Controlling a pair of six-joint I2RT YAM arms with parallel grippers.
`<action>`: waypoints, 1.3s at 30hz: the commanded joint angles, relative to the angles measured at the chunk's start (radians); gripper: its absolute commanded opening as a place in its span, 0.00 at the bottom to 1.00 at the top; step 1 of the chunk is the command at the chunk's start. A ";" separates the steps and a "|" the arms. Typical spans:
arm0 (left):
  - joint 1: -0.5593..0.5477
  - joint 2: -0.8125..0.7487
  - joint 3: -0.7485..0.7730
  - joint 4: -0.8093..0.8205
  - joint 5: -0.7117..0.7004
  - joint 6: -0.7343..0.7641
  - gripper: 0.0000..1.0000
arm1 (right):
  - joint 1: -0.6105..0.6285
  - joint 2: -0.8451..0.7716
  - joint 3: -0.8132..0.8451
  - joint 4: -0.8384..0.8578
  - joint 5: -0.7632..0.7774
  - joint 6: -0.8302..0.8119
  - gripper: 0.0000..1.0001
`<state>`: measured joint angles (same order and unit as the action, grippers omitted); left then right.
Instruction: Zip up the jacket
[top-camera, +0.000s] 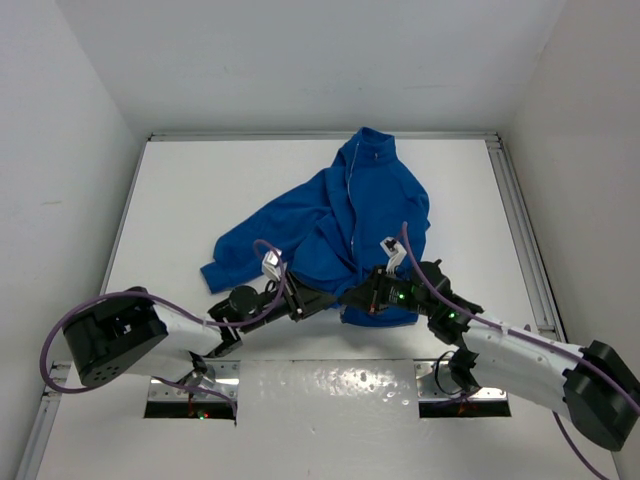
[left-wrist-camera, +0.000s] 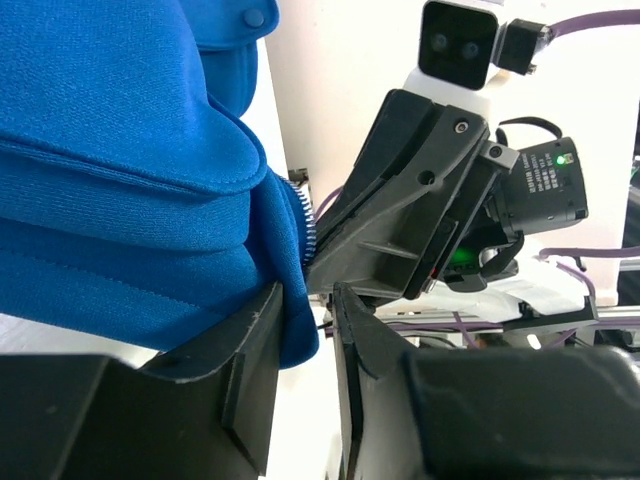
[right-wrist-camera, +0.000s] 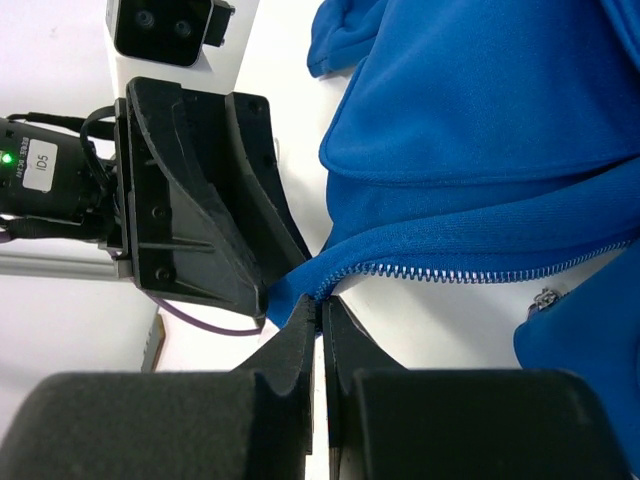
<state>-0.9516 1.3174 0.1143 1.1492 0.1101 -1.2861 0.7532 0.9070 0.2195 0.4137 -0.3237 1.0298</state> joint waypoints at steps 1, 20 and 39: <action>0.005 -0.017 0.039 0.055 0.065 0.027 0.23 | 0.000 0.003 0.041 0.033 -0.002 -0.016 0.00; 0.005 -0.007 0.025 0.063 0.004 0.079 0.00 | 0.000 -0.062 0.115 -0.255 0.070 -0.134 0.00; -0.127 -0.276 0.039 -0.011 -0.722 0.605 0.00 | 0.001 -0.083 0.123 -0.646 0.276 -0.220 0.01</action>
<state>-1.0603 1.0351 0.1299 1.0424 -0.5236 -0.7750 0.7547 0.8017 0.3672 -0.3149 -0.0654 0.7914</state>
